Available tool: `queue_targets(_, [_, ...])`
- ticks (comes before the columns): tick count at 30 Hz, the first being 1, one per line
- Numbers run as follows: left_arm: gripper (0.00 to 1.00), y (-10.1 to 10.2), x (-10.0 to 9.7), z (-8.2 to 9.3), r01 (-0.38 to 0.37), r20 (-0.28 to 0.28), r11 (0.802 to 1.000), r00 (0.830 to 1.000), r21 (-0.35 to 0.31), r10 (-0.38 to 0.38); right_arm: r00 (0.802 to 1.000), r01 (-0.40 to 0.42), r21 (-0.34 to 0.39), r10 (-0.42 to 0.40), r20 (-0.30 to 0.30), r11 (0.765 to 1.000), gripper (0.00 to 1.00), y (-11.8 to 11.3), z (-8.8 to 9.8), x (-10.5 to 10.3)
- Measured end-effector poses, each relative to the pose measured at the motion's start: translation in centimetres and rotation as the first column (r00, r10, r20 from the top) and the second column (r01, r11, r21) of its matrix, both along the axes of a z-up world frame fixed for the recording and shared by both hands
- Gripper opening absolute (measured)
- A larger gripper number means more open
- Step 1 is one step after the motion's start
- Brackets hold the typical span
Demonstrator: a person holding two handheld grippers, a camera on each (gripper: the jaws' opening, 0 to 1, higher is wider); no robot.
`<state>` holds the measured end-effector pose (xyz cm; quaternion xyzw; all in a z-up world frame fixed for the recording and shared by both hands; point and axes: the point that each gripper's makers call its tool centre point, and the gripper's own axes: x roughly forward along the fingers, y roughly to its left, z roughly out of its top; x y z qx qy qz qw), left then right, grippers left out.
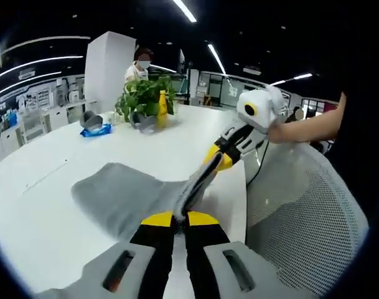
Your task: Fold the towel on the table until its edges align and the towel forms a compact rectangular stack.
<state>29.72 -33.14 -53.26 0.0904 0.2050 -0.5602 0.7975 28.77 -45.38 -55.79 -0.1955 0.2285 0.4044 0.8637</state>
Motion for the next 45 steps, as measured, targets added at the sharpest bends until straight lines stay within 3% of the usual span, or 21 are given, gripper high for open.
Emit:
queue_targets(7, [0.06,0.0,0.1,1.9,-0.013,0.003,0.998,1.0,-0.064,0.013,1.0,0.019,0.131,-0.019,-0.001,0.991,0.02,0.1,1.8,0.2])
queue_targets(13, [0.06,-0.1,-0.4,3.6,-0.026,-0.03,0.986,0.999,-0.165,0.022,0.999,0.045,0.3,-0.04,-0.021,0.953,0.02,0.0,4.2,0.3])
queue_targets(16, [0.06,-0.1,-0.5,4.5,-0.03,-0.033,0.981,0.999,-0.191,0.024,0.999,0.041,0.329,-0.037,-0.019,0.943,0.02,-0.1,5.1,0.1])
queue_targets(26, [0.06,-0.3,-1.5,7.1,-0.006,0.013,0.978,1.0,-0.209,0.009,1.0,-0.006,0.33,0.009,-0.008,0.944,0.02,0.1,7.0,-1.2])
queue_targets(31, [0.06,-0.1,-2.1,9.1,0.005,0.014,0.969,1.0,-0.247,-0.002,0.999,-0.043,0.33,0.043,0.007,0.943,0.02,0.3,8.5,-2.1])
queue_targets(37, [0.06,0.0,-2.9,11.1,0.012,-0.015,0.96,1.0,-0.28,-0.017,0.997,-0.073,0.35,0.068,0.025,0.934,0.02,0.4,10.3,-2.8])
queue_targets(45, [0.06,0.1,-4.5,13.1,0.054,-0.027,0.94,0.997,-0.336,-0.066,0.995,-0.099,0.42,0.097,0.026,0.902,0.02,0.7,12.3,-4.0])
